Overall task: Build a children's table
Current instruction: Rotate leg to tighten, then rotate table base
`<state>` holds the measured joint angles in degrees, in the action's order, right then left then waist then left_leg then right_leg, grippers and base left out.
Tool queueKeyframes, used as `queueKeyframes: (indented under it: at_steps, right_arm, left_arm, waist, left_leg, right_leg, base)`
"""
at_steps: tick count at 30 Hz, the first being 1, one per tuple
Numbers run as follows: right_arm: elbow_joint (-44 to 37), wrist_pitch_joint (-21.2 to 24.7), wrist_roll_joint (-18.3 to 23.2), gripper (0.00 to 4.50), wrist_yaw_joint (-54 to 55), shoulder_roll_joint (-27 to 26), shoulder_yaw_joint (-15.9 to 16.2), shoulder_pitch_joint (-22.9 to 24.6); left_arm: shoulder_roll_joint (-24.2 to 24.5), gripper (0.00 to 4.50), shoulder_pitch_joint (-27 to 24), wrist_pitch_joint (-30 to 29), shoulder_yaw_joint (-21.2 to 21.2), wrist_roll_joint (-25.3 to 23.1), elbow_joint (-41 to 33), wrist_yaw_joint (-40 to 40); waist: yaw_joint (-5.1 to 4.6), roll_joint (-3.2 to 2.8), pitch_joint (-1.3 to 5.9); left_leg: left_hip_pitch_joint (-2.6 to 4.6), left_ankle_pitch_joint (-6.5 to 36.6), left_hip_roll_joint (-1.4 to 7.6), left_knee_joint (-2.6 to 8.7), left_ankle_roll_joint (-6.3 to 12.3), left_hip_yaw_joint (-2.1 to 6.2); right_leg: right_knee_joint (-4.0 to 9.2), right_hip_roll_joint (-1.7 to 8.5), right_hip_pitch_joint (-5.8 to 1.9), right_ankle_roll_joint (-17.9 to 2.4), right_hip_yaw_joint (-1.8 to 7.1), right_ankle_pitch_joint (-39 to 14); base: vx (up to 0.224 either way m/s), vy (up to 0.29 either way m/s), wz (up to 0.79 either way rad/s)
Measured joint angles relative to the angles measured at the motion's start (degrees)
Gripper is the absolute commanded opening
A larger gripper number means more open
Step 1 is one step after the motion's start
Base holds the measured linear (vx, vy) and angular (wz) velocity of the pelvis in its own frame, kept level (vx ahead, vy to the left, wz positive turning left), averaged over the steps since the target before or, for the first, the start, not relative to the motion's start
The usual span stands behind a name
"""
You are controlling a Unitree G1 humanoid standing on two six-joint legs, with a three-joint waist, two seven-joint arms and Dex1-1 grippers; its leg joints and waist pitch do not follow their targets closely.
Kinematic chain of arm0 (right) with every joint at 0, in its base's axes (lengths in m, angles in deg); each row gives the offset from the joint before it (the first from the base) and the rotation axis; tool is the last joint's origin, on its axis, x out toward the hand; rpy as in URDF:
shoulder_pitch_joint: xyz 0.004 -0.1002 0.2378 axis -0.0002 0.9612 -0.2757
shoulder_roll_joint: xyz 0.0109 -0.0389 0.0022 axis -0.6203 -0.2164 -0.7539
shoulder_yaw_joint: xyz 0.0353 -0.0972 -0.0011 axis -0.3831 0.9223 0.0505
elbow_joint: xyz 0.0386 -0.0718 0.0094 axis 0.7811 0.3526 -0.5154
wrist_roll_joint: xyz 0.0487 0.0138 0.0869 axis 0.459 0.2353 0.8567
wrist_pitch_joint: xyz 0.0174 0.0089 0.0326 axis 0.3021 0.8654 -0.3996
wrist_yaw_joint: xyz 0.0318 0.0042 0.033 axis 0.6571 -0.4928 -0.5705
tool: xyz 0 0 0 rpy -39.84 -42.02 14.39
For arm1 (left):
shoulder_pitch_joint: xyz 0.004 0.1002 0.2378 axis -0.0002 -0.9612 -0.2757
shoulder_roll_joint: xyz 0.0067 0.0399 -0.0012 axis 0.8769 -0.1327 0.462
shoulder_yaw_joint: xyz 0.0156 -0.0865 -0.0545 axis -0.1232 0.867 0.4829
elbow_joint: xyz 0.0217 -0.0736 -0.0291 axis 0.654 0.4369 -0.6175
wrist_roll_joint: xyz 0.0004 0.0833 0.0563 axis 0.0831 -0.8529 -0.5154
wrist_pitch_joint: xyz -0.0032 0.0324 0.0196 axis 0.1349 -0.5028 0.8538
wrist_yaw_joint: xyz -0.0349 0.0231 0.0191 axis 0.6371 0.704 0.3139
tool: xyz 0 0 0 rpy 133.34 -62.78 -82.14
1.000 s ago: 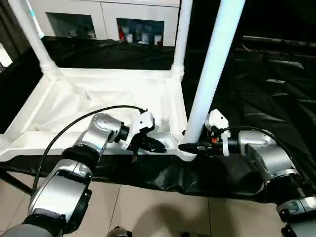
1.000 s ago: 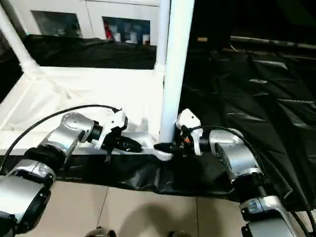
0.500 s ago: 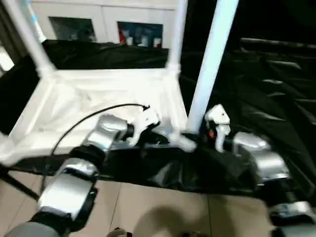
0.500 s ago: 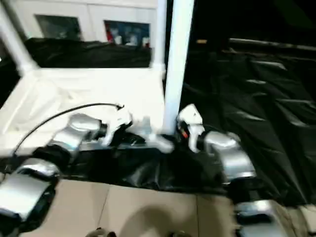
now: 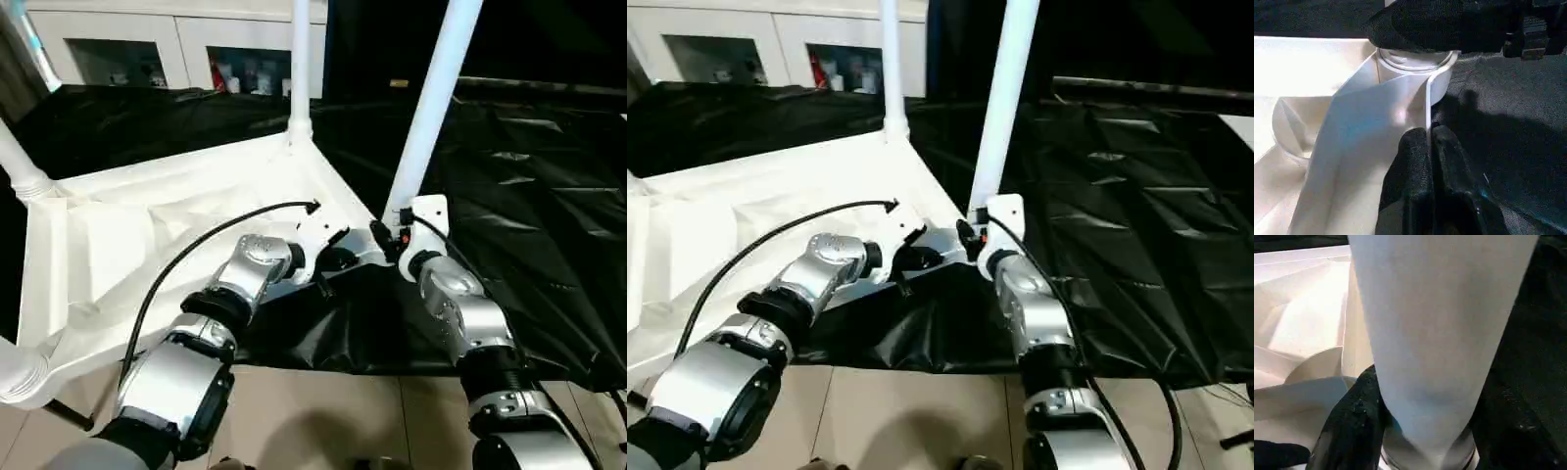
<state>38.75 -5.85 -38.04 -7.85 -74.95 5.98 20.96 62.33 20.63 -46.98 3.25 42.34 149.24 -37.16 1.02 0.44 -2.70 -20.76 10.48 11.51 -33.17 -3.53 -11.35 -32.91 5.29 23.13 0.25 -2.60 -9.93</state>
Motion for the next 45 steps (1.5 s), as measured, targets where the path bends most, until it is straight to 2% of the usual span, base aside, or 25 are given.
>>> queueKeyframes:
  at_steps: [2, 3, 6, 9, 13, 16, 18, 21, 25, 29, 31, 34, 35, 40, 42, 44, 45]
  right_arm:
    - [0.0, 0.0, 1.0, 2.67, -3.2, 0.4, 0.0, 0.0]
    - [0.0, 0.0, 1.0, 2.87, -4.8, 1.2, 0.6, 0.0]
    - [0.0, 0.1, 1.1, 2.87, -12.1, 4.5, 2.8, 0.0]
    - [-3.5, 0.3, 1.5, 2.87, -20.8, 9.8, 5.1, 2.4]
    - [-11.4, 0.1, 3.6, 2.87, -31.3, 17.8, 6.5, 7.6]
    - [-16.8, 0.5, 5.6, 2.87, -39.2, 24.9, 6.5, 11.6]
    - [-18.4, 0.8, 6.2, 2.87, -42.8, 26.6, 6.7, 13.4]
    - [-21.0, 2.4, 8.0, 2.87, -47.7, 29.3, 7.1, 17.0]
    - [-24.8, 5.2, 10.3, 2.87, -50.3, 33.0, 6.5, 18.5]
    - [-28.1, 6.7, 12.1, 2.87, -50.8, 33.1, 6.0, 19.4]
    - [-29.4, 7.5, 12.6, 2.99, -50.8, 32.4, 6.0, 19.6]
    - [-30.8, 8.2, 13.2, 2.99, -50.8, 31.0, 6.6, 19.8]
    - [-31.0, 8.3, 13.3, 2.99, -50.8, 30.5, 6.9, 19.9]
    - [-28.8, 8.2, 12.2, 2.99, -47.3, 25.1, 10.7, 18.2]
    - [-26.3, 8.0, 11.3, 2.99, -45.5, 22.5, 11.5, 15.9]
    - [-24.8, 7.9, 10.4, 2.99, -44.3, 21.5, 12.2, 14.6]
    - [-23.8, 7.8, 10.0, 2.99, -43.6, 21.0, 12.5, 13.9]
  left_arm:
    - [0.8, 0.0, -0.1, 0.6, 0.0, 0.0, 0.0, 1.1]
    - [1.2, 0.0, -0.1, 0.8, -0.2, 0.0, -0.1, 1.8]
    - [3.1, 0.0, -0.5, 3.1, -0.7, 0.1, -0.5, 6.0]
    - [4.4, 0.0, -1.2, 5.0, -1.0, 0.2, -1.5, 10.3]
    - [5.3, 0.0, -1.4, 8.5, -2.3, 0.0, -1.8, 14.1]
    - [5.3, 0.0, -0.9, 10.1, -3.2, -0.1, -1.1, 15.5]
    - [5.7, 0.0, -0.6, 10.3, -3.3, -0.3, -0.7, 15.6]
    - [5.6, 0.0, -0.2, 11.0, -3.4, -0.8, -0.2, 16.1]
    - [5.9, 0.0, -0.2, 12.9, -3.4, -0.7, 0.9, 17.4]
    - [5.3, 0.0, -0.2, 14.3, -3.3, -0.4, 1.6, 17.1]
    - [4.7, 0.56, -0.2, 13.7, -2.9, 0.1, 1.7, 16.4]
    - [4.1, 0.62, -0.1, 10.7, -0.8, 2.1, 1.2, 16.2]
    - [4.1, 0.91, 0.1, 9.8, 0.0, 2.7, 0.9, 16.0]
    - [8.2, 1.17, 0.5, 2.1, 2.6, 4.7, -8.0, 13.6]
    - [10.2, 1.34, -1.5, -1.8, 2.7, 5.3, -14.0, 14.9]
    - [11.1, 1.44, -3.7, -4.5, 2.8, 5.6, -17.8, 16.1]
    - [11.7, 1.63, -5.2, -5.9, 2.8, 5.7, -19.8, 16.4]
  waist:
    - [-0.2, 0.0, -0.01]
    - [-0.22, 0.0, -0.01]
    - [-0.43, -0.02, -0.03]
    - [0.22, -0.13, -0.05]
    - [1.9, -1.23, -0.11]
    - [2.88, -1.73, 0.01]
    - [2.94, -1.73, 0.01]
    - [2.97, -2.14, -0.07]
    - [2.88, -2.39, -0.07]
    - [3.05, -2.47, -0.04]
    - [3.37, -2.53, -0.08]
    - [3.6, -2.53, -0.08]
    - [3.64, -2.53, -0.08]
    - [3.14, -2.45, -0.13]
    - [2.66, -2.46, -0.12]
    - [2.68, -2.44, -0.12]
    - [2.68, -2.42, -0.14]
  left_leg:
    - [0.06, 0.0, 0.0, 0.12, 0.0, -0.01]
    - [0.09, 0.0, 0.0, 0.18, 0.0, -0.01]
    - [0.13, 0.0, 0.02, 0.3, 0.0, 0.01]
    - [0.13, 0.0, 0.07, 0.38, 0.0, -0.04]
    - [-0.06, 0.0, 0.17, 0.41, 0.02, -0.14]
    - [-0.18, 0.0, 0.18, 0.27, 0.44, -0.23]
    - [-0.22, 0.0, 0.25, 0.17, 0.48, -0.22]
    - [-0.27, 0.0, 0.29, -0.07, 0.43, -0.2]
    - [-0.27, 0.2, 0.29, -0.18, 0.17, -0.2]
    - [-0.3, 0.2, 0.3, -0.22, 0.17, -0.17]
    - [-0.4, 0.2, 0.31, -0.33, 0.18, -0.17]
    - [-0.45, 0.2, 0.31, -0.42, 0.19, -0.18]
    - [-0.46, 0.2, 0.31, -0.43, 0.2, -0.18]
    - [-0.38, 0.2, 0.34, -0.4, 0.17, -0.11]
    - [-0.37, 0.1, 0.34, -0.36, 0.15, -0.11]
    - [-0.41, 0.1, 0.34, -0.37, 0.15, -0.12]
    - [-0.44, 0.1, 0.33, -0.36, 0.15, -0.13]
  right_leg:
    - [-0.03, 0.0, 0.02, 0.0, 0.0, 0.0]
    - [-0.05, 0.0, 0.02, 0.0, -0.01, 0.0]
    - [-0.11, -0.02, 0.09, 0.0, -0.07, 0.2]
    - [-0.21, -0.03, 0.09, -0.3, -0.09, 0.7]
    - [-0.16, -0.05, 0.13, -0.2, -0.15, 0.5]
    - [-0.14, 0.0, 0.14, -0.4, -0.17, 0.4]
    - [-0.15, 0.0, 0.14, -0.4, -0.26, 0.4]
    - [-0.21, 0.0, 0.13, -0.4, -0.29, 0.4]
    - [-0.23, 0.01, 0.08, -0.4, -0.25, 0.5]
    - [-0.23, 0.01, 0.04, -0.4, -0.28, 0.5]
    - [-0.24, 0.02, 0.06, -0.4, -0.28, 0.5]
    - [-0.23, 0.04, 0.07, -0.4, -0.27, 0.5]
    - [-0.23, 0.04, 0.08, -0.4, -0.27, 0.5]
    - [-0.37, 0.02, 0.12, -0.4, -0.34, 0.5]
    - [-0.37, 0.02, 0.14, -0.4, -0.35, 0.5]
    - [-0.34, 0.03, 0.14, -0.4, -0.35, 0.5]
    - [-0.31, 0.03, 0.14, -0.4, -0.35, 0.5]
  base:
    - [0.0, 0.0, 0.0]
    - [0.0, 0.0, 0.0]
    - [0.0, 0.0, 0.0]
    - [0.019, -0.004, 0.02]
    - [0.055, -0.004, 0.03]
    - [0.0, 0.0, 0.0]
    - [0.0, 0.0, 0.0]
    - [0.0, 0.0, 0.0]
    - [0.0, 0.0, 0.0]
    - [0.0, 0.0, 0.0]
    - [0.0, 0.0, 0.0]
    - [0.0, 0.0, 0.0]
    - [0.0, 0.0, 0.0]
    - [0.0, 0.0, 0.0]
    - [0.0, 0.0, 0.0]
    - [0.0, 0.0, 0.0]
    - [0.0, 0.0, 0.0]
